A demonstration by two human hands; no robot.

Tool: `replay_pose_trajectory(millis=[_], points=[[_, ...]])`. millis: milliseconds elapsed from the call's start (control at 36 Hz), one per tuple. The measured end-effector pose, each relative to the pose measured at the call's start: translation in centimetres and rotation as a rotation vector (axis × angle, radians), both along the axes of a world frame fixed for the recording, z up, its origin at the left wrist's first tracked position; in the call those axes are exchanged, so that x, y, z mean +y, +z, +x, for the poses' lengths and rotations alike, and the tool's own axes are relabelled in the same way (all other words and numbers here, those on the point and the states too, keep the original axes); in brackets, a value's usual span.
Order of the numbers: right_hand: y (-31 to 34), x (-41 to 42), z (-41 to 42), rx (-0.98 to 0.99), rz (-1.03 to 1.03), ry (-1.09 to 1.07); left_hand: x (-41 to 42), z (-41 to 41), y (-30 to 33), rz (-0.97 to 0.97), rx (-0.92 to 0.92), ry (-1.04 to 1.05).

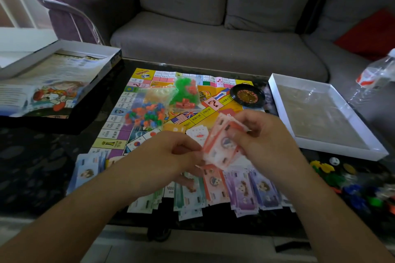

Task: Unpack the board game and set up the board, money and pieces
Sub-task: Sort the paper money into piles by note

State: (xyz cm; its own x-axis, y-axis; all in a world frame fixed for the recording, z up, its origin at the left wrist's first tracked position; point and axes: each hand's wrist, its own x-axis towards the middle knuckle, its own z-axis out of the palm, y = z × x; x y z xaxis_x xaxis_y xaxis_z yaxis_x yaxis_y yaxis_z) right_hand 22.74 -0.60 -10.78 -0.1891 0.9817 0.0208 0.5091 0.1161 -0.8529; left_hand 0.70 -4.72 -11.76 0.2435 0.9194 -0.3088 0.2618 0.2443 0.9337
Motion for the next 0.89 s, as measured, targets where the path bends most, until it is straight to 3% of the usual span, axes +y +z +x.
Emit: replay_pose_trajectory(millis=[111,306,500,722,889], points=[[-0.2,0.7,1.4,-0.286,-0.097,0.110,0.1,-0.8,-1.2,0.280,0.442,-0.069],[-2.9,0.1,-1.2,-0.594,-0.152,0.246,-0.2,0.9,-2.9,0.379,0.818,-0.558],[-3.9,-0.6,-2.1,-0.764,-0.045,0.179,-1.2,1.6,-4.3,0.391,0.967,-0.630],[-4.4,-0.8,-2.3,-0.804,-0.026,0.244,-0.6,1.1,-4.1,0.317,0.906,-0.583],[-5.0,-1.3,-2.7,-0.805,0.030,0.264,-0.7,0.5,-4.3,0.369,0.931,-0.546]])
